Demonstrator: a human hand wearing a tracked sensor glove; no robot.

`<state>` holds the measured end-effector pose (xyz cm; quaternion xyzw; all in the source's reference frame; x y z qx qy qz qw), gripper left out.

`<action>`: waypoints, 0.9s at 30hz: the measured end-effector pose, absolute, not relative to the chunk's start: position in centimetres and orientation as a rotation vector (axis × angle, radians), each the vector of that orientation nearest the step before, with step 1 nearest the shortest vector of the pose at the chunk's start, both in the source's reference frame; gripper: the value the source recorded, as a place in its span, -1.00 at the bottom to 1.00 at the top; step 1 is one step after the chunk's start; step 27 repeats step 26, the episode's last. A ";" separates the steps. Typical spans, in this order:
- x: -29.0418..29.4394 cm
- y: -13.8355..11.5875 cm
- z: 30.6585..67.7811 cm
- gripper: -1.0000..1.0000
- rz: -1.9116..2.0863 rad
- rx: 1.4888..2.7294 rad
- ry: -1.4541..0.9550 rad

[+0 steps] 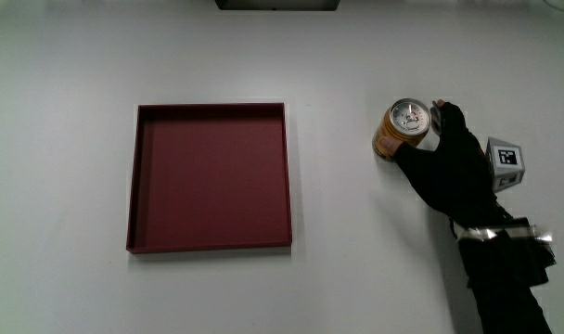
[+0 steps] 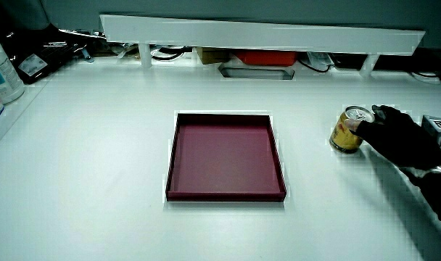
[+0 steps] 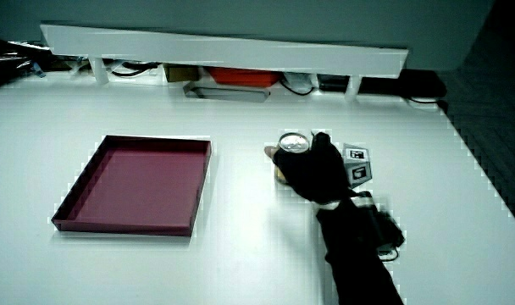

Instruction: Place red bull on desk

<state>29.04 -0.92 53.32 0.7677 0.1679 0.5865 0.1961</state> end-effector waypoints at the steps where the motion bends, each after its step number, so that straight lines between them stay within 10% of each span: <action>1: 28.7 -0.5 52.4 -0.93 1.598 2.186 0.491; 27: 25.2 11.5 44.4 -1.00 1.366 2.488 -0.059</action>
